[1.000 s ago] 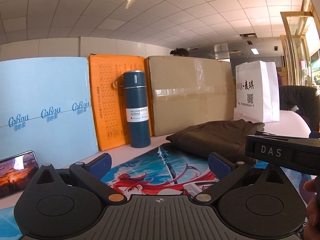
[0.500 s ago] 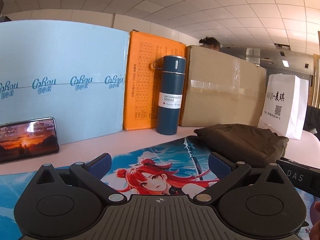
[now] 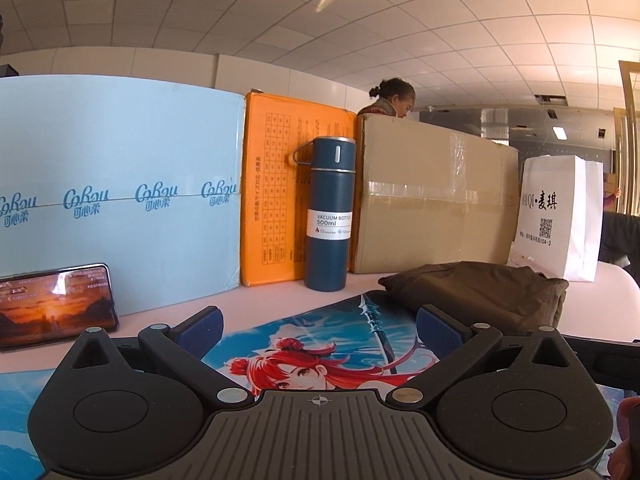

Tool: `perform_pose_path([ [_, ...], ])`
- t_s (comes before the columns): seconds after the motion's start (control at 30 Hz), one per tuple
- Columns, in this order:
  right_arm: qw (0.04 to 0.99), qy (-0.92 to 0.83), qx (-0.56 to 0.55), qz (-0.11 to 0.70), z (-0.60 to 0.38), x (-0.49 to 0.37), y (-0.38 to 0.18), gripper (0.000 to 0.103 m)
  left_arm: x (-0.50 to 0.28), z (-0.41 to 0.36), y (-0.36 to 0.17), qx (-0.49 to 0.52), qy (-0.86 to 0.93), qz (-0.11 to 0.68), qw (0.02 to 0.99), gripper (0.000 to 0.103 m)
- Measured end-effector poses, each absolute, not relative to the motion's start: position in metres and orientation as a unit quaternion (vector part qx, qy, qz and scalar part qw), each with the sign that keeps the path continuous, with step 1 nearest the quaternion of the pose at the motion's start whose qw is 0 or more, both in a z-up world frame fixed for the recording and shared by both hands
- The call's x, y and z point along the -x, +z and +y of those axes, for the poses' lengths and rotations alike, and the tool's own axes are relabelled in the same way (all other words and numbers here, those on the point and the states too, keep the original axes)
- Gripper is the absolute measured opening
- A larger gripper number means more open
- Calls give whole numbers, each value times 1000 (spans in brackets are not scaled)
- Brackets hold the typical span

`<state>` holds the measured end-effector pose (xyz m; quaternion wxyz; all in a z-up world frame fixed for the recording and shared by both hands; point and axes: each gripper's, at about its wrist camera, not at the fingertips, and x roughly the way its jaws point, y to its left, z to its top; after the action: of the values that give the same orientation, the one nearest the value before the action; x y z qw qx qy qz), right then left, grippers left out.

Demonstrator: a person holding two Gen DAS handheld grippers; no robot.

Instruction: Fold clothes

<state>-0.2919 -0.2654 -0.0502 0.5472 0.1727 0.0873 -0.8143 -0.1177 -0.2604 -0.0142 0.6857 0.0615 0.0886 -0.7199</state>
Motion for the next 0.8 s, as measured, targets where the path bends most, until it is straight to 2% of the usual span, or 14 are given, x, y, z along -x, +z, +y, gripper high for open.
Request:
perform_pose_path([
  [0.8,551,-809,-187,84,-267,295,-51,103,121,-256,-13,-63,-723,69,684,103],
])
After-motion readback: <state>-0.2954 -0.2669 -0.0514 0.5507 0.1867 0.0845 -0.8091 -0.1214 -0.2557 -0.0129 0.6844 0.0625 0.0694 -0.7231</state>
